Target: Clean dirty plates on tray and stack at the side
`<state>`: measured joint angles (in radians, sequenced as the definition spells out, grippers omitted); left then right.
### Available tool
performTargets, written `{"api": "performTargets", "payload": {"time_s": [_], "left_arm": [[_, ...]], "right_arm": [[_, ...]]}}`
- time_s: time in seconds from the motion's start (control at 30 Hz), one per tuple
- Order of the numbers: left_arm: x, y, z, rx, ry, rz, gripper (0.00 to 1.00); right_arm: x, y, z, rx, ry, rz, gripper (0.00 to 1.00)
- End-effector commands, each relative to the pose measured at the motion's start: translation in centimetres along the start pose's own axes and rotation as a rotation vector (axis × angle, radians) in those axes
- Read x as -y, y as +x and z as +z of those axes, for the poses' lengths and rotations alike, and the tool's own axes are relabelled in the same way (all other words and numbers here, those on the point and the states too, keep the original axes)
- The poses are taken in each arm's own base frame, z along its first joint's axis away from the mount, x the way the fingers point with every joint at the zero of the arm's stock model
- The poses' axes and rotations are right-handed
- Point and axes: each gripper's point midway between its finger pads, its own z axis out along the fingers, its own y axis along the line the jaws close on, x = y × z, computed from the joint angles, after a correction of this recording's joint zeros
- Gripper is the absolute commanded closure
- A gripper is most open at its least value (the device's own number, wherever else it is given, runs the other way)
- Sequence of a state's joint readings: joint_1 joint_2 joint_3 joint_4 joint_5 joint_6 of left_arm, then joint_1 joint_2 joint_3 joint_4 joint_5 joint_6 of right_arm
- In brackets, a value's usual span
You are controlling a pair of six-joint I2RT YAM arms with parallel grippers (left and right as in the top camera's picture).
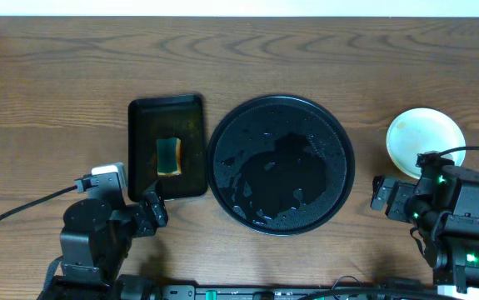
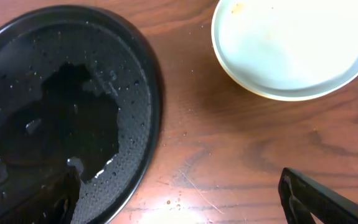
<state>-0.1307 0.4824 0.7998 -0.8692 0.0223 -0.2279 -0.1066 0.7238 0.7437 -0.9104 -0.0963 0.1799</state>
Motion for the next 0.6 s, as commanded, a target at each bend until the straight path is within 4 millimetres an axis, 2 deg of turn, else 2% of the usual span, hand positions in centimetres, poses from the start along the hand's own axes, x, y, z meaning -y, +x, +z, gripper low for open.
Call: {"api": "performTargets", "payload": {"time_s": [0.0,0.33,0.57], "left_arm": [[-0.45,0.49,0.19,-0.015,-0.021,0.004,0.13],[-0.46,0.49,0.19,-0.016,-0.021,0.004,0.13],[-0.46,0.49,0.19,-0.016,-0.021,0.004,0.13]], "right_arm": [[-0.1,0.29,0.08,-0.006,-0.002,0.011,0.01],[-0.09,0.34,0.1,-0.009,0.001,0.003,0.01],[0.48,1.13,-0.35,-0.022,0.031,-0.022,0.01]]}}
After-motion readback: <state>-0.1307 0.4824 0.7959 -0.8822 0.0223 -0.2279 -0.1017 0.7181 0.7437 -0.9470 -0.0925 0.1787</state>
